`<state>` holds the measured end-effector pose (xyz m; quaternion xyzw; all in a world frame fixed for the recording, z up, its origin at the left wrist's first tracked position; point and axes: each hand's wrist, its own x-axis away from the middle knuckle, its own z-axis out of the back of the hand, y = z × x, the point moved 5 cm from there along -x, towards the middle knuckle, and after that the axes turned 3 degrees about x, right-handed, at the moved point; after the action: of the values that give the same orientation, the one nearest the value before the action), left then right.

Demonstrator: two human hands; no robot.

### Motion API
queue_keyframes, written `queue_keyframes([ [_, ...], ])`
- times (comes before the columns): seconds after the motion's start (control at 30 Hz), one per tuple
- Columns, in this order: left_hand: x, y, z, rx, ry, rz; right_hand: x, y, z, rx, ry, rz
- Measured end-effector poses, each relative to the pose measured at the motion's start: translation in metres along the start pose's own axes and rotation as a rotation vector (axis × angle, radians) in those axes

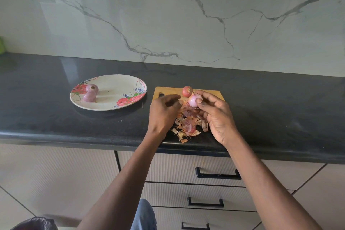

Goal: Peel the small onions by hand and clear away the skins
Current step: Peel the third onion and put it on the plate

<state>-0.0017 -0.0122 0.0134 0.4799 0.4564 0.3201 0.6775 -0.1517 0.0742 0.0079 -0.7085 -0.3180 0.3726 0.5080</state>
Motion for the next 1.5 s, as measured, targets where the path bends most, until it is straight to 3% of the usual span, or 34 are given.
queue_keyframes([
  [0.1, 0.004, 0.008, -0.001, 0.1, -0.076, -0.097, 0.002, -0.002, 0.001, 0.076, 0.025, 0.025],
  [0.27, 0.004, 0.01, -0.006, 0.06, -0.127, -0.163, 0.002, -0.002, -0.002, 0.19, 0.005, 0.079],
  [0.73, 0.001, 0.008, -0.005, 0.147, -0.178, -0.101, -0.001, -0.001, -0.002, 0.232, -0.047, 0.144],
  [1.1, 0.002, 0.01, -0.005, -0.112, -0.108, -0.22, 0.0, -0.003, -0.005, 0.417, -0.042, 0.194],
  [1.5, 0.007, 0.017, -0.004, -0.165, -0.035, -0.197, -0.001, -0.001, -0.01, 0.498, -0.043, 0.178],
])
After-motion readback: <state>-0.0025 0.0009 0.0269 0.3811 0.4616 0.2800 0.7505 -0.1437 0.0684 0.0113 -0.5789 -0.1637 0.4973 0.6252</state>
